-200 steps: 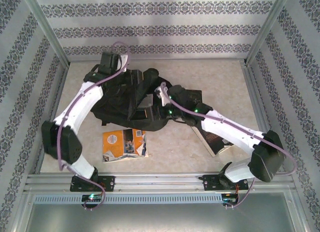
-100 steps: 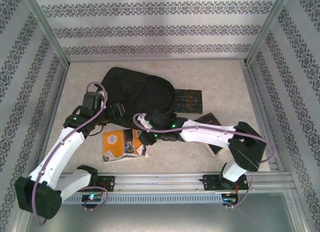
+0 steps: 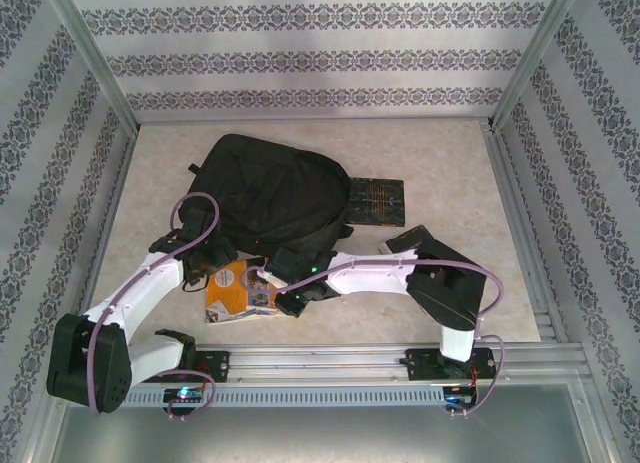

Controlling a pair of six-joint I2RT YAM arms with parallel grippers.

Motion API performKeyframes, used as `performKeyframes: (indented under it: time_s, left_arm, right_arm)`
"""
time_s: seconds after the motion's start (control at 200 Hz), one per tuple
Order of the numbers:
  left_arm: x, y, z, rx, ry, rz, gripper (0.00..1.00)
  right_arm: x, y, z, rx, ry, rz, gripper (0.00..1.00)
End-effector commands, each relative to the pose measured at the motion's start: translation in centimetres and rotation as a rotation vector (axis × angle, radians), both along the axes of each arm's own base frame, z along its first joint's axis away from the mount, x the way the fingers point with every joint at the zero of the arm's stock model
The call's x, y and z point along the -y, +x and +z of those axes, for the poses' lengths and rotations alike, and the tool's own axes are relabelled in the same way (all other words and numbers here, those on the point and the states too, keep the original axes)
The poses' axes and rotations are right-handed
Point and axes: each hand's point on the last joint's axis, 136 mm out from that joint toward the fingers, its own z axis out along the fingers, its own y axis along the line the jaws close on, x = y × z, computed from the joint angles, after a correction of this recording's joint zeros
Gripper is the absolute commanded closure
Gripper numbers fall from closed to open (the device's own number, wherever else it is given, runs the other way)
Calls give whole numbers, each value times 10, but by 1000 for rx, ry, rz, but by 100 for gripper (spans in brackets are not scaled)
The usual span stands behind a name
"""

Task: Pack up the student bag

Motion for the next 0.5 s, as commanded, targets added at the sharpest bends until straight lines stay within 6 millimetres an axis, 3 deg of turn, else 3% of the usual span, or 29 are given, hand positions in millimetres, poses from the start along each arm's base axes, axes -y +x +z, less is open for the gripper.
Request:
performKeyframes:
  time_s: [0.0,0.26,0.495]
  left_arm:
    - [3,6,5,49,-49,38,18]
    - [2,15,17,87,-25,7,16]
    - [28,30,1,88,-142,-19,15]
  right_arm:
    - [34,21,-19,62,-169,-90,89]
    - [96,80,-23,132,-290,-353,95]
    - [138,147,-8,207,-311,-561,95]
